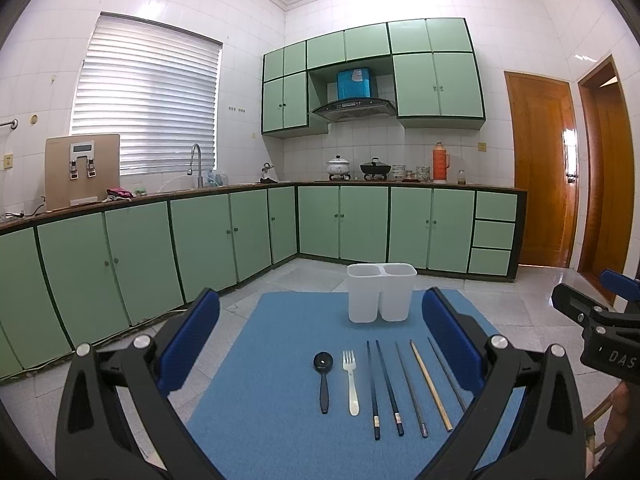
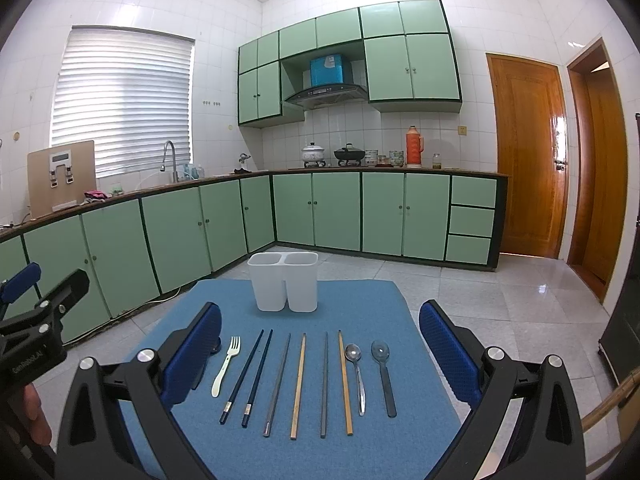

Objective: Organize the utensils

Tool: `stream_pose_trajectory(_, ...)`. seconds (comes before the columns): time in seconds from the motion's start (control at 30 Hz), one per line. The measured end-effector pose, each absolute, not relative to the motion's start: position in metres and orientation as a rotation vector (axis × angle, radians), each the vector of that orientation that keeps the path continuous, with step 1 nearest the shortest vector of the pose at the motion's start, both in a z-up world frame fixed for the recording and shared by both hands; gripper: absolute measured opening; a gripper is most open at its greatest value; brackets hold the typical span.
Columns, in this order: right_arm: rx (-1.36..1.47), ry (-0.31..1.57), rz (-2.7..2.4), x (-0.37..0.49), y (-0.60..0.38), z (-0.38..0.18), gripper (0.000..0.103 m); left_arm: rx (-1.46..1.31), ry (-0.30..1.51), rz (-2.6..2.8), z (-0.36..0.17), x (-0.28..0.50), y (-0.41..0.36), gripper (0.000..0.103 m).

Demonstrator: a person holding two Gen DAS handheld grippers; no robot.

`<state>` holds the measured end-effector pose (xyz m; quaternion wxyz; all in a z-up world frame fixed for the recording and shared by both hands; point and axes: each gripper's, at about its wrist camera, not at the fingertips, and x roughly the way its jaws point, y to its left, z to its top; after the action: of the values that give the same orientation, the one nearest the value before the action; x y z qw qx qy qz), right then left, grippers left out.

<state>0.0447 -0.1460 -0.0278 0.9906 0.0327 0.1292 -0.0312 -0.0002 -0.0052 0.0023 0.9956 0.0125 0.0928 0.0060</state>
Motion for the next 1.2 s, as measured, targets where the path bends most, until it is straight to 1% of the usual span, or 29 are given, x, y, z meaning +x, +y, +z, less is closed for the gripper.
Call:
stream_pose_trajectory(0.93, 0.069, 0.260, -0.063, 0.0422, -0.1486, -0.0274, 0.097, 0.025, 0.185, 0.025, -0.0006, 0.0042, -0.0011, 0.098)
stream_pose_trajectory(1.0, 0.069, 0.260, -0.061, 0.0445, -0.1453, -0.0355, 0.097, 0.024, 0.187, 0.025, -0.0007, 0.0042, -0.0011, 0.098)
stream_pose_trajectory(1.2, 0.069, 0.260, -0.061, 0.0447, -0.1455, -0.0358, 0.097, 0.025, 0.186, 0.027, -0.0017, 0.0044, -0.0018, 0.098)
